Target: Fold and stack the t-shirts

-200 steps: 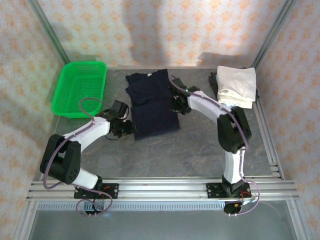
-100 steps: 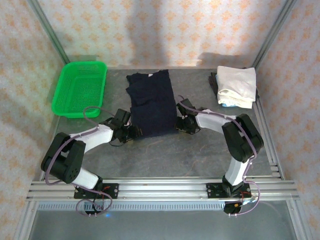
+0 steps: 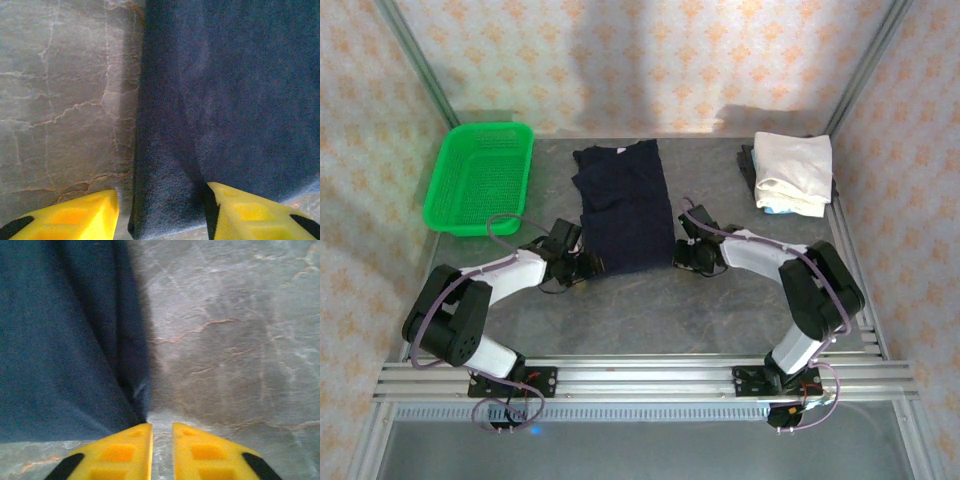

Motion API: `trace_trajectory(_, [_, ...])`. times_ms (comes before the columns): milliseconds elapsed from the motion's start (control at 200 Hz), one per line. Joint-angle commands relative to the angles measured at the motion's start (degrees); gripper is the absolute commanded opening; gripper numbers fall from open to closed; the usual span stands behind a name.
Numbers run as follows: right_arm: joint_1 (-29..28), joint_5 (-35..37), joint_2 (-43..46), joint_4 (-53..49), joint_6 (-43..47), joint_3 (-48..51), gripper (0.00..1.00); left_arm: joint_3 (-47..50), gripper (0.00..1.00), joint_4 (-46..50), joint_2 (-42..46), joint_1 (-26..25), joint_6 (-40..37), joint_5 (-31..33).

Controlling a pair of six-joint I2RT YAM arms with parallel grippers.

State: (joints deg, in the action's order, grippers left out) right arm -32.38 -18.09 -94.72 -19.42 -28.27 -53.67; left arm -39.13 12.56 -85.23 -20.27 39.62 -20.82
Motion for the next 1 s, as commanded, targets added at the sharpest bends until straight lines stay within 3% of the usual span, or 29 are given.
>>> trace_trajectory(0, [-1.3, -0.5, -1.6, 1.5, 0.7, -3.4, 0.24, 1.8, 0.51, -2.4, -0.3, -0.4, 1.3, -0.2])
trace_trajectory(130, [-1.3, 0.6, -5.5, 1.8, 1.0, -5.3, 0.33, 2.8, 0.51, -7.7, -1.1, -0.5, 3.1, -1.5])
trace_trajectory(350, [-1.3, 0.3, -9.3, 2.4, 0.8, -5.9, 0.35, 2.2, 0.45, -10.2, -6.0, -1.7, 3.8, -2.4])
trace_trajectory(560, [-1.4, 1.8, -7.2, 0.7, 0.3, -2.9, 0.40, 2.3, 0.29, -10.6, -6.2, -1.9, 4.0, -2.4])
trace_trajectory(671, [-2.0, 5.3, -6.5, -2.5, 0.7, -2.1, 0.41, 2.0, 0.18, -10.8, -6.4, -1.8, 4.0, -2.5])
trace_trajectory(736, [-2.2, 4.0, -6.7, -1.0, 0.4, -0.8, 0.41, 1.8, 0.10, -11.0, -6.5, -1.9, 3.9, -2.5])
trace_trajectory(811, [-2.6, 1.6, -7.9, 0.2, 0.1, -0.8, 0.36, 1.5, 0.06, -11.0, -6.6, -1.9, 3.8, -2.4])
trace_trajectory(891, [-3.1, 2.6, -8.2, 0.0, -0.2, -1.8, 0.21, 0.9, 0.00, -10.2, -6.0, -2.0, 3.6, -2.6])
trace_trajectory(991, [-3.7, 2.8, -5.4, -0.9, -0.5, -2.3, 0.08, 0.4, 0.00, -7.3, -2.8, -1.9, 2.8, -2.4])
